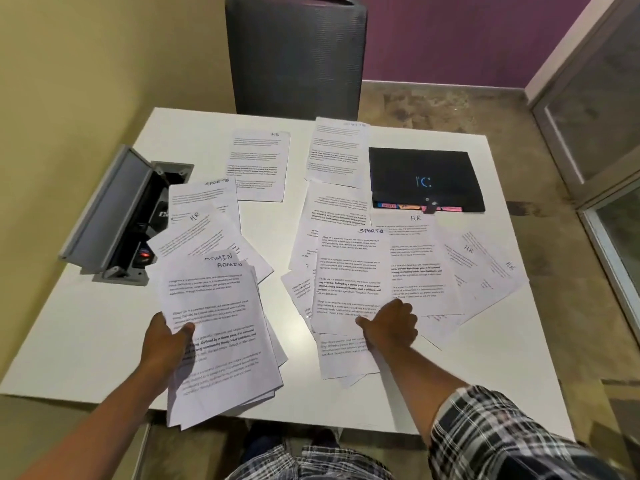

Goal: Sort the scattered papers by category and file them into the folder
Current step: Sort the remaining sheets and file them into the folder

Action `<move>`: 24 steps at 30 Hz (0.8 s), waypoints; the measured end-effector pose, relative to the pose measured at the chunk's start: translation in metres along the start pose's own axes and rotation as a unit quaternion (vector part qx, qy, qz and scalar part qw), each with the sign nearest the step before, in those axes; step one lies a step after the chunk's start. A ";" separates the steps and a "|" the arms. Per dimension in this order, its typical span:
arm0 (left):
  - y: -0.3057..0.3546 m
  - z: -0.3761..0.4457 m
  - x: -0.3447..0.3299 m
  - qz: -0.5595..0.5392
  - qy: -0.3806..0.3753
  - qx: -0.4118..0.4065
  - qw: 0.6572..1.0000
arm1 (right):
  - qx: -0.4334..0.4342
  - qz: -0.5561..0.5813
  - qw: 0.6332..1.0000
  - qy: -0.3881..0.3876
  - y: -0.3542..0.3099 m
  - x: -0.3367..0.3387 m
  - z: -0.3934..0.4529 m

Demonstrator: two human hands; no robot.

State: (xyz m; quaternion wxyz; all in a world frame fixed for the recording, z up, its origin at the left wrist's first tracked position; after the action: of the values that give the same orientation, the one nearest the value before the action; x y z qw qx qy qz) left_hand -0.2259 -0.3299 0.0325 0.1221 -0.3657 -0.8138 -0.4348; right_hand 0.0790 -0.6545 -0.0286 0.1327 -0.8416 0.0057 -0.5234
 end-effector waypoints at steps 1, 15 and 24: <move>0.001 0.000 0.002 -0.001 0.001 0.001 1.000 | -0.002 0.005 1.000 0.004 -0.002 -0.003 0.000; 0.018 0.006 0.022 -0.045 -0.054 -0.003 0.998 | -0.073 0.297 0.938 0.165 0.081 0.044 0.012; 0.024 -0.002 0.003 -0.050 -0.112 -0.015 0.992 | -0.156 0.222 0.954 0.124 0.151 0.062 0.022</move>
State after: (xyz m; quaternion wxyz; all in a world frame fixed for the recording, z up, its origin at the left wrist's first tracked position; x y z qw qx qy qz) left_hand -0.2109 -0.3218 0.0501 0.0024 -0.3723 -0.8330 -0.4093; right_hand 0.1460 -0.8045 -0.0181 0.1110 -0.7576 0.2903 -0.5739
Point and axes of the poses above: each hand's wrist, its own z-axis towards the middle knuckle, its own x-axis out of the back of the hand, y = z × x, the point moved 4 cm from there along z, towards the middle knuckle, and after that the axes turned 11 degrees about x, right-handed, at the moved point
